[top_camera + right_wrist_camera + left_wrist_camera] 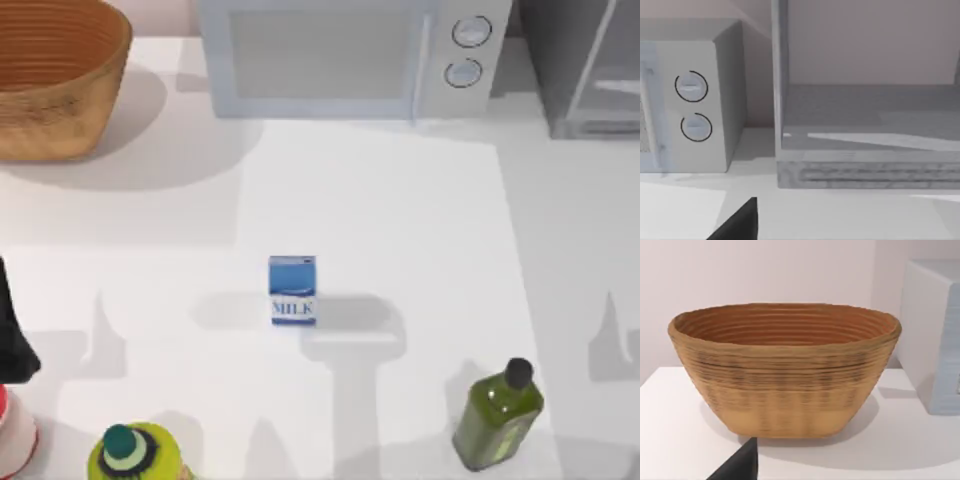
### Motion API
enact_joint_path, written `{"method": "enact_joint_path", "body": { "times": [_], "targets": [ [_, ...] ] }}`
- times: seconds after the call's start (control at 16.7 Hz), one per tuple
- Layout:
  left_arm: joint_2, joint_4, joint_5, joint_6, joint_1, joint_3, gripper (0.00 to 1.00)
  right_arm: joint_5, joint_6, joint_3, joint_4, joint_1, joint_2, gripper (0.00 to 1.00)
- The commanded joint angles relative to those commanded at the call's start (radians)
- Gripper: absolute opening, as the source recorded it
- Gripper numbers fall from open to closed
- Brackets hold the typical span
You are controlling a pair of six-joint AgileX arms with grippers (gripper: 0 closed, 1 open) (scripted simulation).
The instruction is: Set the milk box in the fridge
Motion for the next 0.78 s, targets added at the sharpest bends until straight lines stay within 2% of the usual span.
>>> {"method": "enact_joint_path", "body": {
  "times": [0.18,0.36,0.54,0.78],
  "targets": [
    [0.000,0.000,0.000,0.000,0.000,0.000,1.00,0.007,0.001,0.005,0.003,0.007,0.010,1.00],
    [0.000,0.000,0.000,0.000,0.000,0.000,1.00,0.066,0.015,0.049,0.033,0.066,0.103,1.00],
    [0.000,0.000,0.000,0.000,0.000,0.000,1.00,0.173,0.049,0.138,0.095,0.177,0.291,1.00],
    [0.000,0.000,0.000,0.000,0.000,0.000,1.00,0.363,0.125,0.309,0.217,0.379,0.682,1.00]
  ]
}}
